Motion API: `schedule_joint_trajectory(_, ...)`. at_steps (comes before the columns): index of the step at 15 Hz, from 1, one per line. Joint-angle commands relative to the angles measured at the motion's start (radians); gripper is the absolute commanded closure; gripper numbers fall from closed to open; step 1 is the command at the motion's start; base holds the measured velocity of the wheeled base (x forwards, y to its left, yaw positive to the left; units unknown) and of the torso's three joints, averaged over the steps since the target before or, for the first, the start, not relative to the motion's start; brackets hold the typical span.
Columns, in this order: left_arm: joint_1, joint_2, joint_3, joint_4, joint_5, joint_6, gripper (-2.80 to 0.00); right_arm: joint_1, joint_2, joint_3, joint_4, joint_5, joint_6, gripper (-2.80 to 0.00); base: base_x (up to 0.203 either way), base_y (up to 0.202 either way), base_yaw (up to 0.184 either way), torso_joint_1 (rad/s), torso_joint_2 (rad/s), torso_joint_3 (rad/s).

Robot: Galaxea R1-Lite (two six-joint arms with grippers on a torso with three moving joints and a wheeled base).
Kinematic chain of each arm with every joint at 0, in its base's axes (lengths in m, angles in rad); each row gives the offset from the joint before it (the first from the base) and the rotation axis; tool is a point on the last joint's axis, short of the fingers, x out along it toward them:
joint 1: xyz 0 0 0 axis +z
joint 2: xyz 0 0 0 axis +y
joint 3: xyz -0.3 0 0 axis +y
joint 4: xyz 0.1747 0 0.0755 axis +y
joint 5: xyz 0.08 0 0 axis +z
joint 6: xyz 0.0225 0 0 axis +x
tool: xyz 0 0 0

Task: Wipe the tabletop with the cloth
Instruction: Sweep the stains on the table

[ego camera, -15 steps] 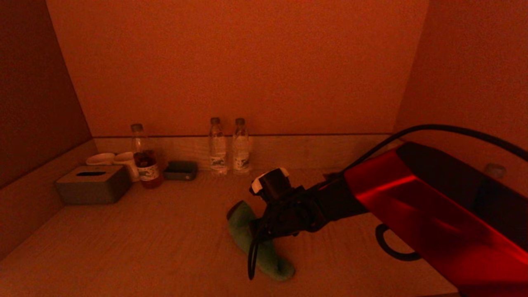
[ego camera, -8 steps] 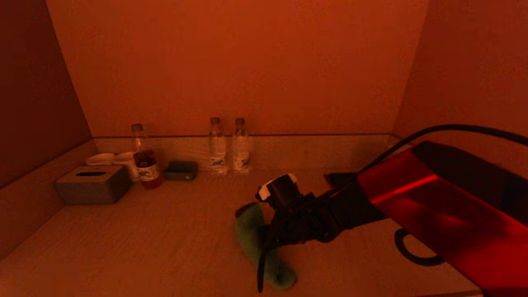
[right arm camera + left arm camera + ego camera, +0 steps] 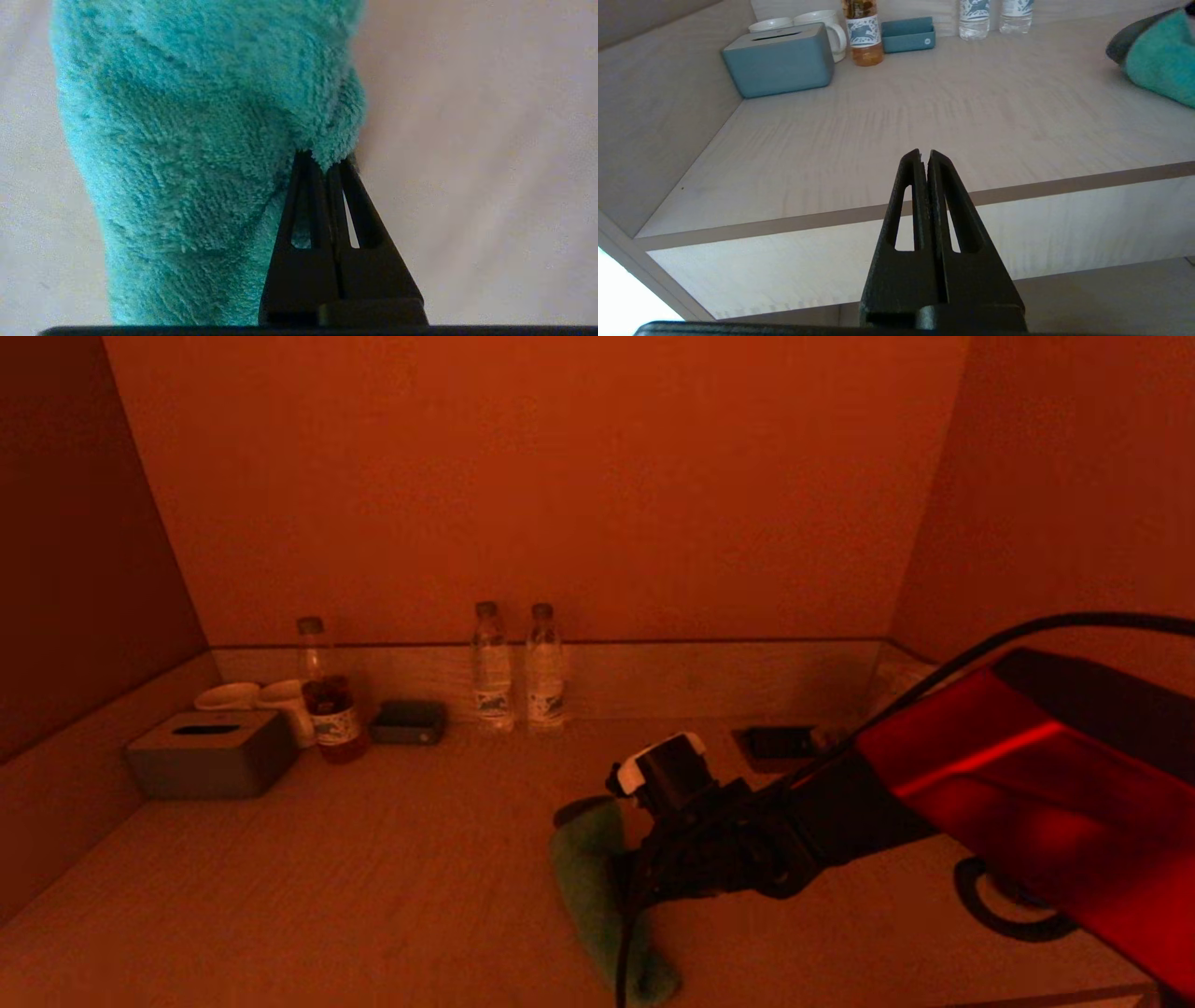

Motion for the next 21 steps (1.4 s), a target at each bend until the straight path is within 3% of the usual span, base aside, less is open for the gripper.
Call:
schedule_joint_trajectory(1,0.001,0.000,0.000,0.000,-0.001,0.000,0.00,-0.017,-0.061,0.050,-0.010,-0.002,-0.001,0.00,0.000,0.000,0.000,0.000,0.00,0.000)
schedule_joint_trajectory(7,0.000,0.000,0.000,0.000,-0.001,0.000,0.00,-0.062,-0.210,0.111,-0.009,-0.006,-0.004,0.00,0.000,0.000,0.000,0.000,0.00,0.000)
schedule_joint_trajectory(12,-0.001,0.000,0.000,0.000,-0.001,0.000,0.00,-0.078,-0.275,0.062,-0.009,-0.014,-0.036,0.00,0.000,0.000,0.000,0.000,0.00,0.000)
schedule_joint_trajectory(16,-0.001,0.000,0.000,0.000,-0.001,0.000,0.00,-0.076,-0.224,-0.163,-0.003,-0.034,-0.082,0.00,0.000,0.000,0.000,0.000,0.00,0.000)
schedule_joint_trajectory(19,-0.001,0.000,0.000,0.000,-0.001,0.000,0.00,-0.074,-0.208,-0.185,0.001,-0.037,-0.094,0.00,0.000,0.000,0.000,0.000,0.00,0.000)
schedule_joint_trajectory(21,-0.001,0.000,0.000,0.000,-0.001,0.000,0.00,-0.065,-0.144,-0.285,0.002,-0.038,-0.106,0.00,0.000,0.000,0.000,0.000,0.00,0.000)
